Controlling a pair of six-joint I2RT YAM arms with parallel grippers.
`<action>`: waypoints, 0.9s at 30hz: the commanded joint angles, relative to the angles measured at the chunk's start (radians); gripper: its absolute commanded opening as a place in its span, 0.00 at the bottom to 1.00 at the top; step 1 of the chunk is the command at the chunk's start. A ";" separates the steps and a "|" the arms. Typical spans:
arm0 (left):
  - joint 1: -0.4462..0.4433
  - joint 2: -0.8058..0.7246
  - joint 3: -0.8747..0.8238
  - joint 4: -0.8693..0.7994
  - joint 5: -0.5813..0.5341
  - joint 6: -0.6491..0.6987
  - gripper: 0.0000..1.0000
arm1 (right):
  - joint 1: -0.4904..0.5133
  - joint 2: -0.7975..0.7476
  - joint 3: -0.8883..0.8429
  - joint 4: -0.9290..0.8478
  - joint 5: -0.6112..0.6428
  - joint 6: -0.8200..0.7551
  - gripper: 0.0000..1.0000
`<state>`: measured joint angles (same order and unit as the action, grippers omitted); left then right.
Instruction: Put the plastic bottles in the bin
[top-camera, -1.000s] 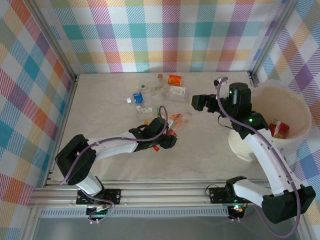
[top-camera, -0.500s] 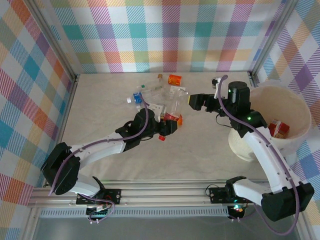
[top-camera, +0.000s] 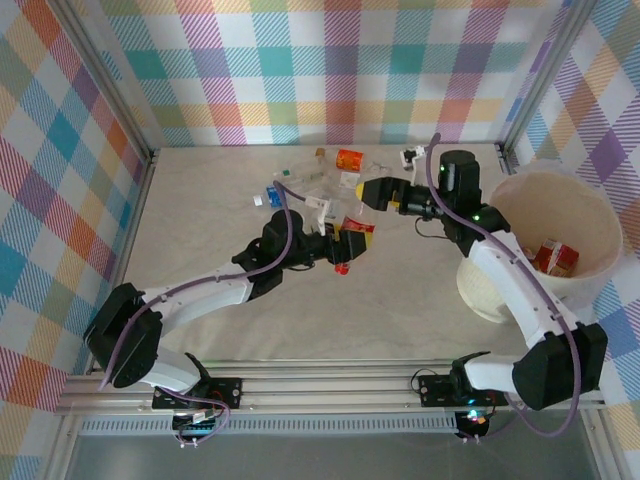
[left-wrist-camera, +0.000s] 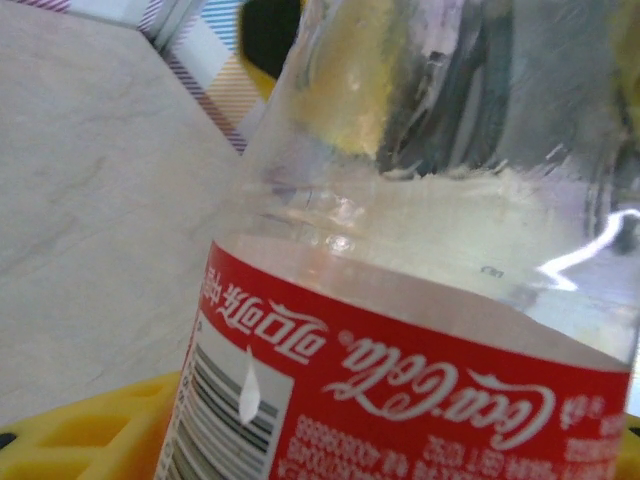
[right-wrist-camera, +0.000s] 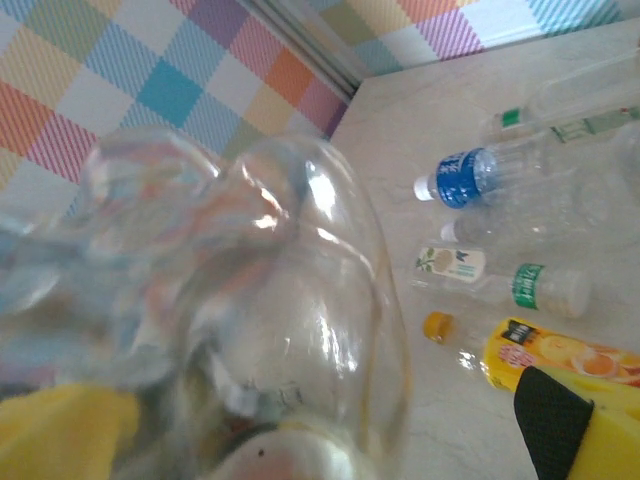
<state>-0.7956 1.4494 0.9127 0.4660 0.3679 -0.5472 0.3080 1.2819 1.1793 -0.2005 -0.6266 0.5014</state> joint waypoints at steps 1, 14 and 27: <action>0.005 0.027 0.035 0.109 0.055 -0.036 0.39 | 0.005 0.018 0.040 0.085 -0.070 0.033 0.97; 0.006 0.078 0.068 0.133 0.068 -0.066 0.39 | 0.004 0.011 0.045 0.023 -0.094 -0.047 0.61; 0.005 0.111 0.098 0.099 0.057 -0.070 0.42 | 0.005 -0.007 0.065 -0.048 -0.025 -0.096 0.42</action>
<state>-0.7956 1.5414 0.9684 0.5526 0.4297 -0.6136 0.3061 1.2987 1.2224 -0.2119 -0.6575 0.4313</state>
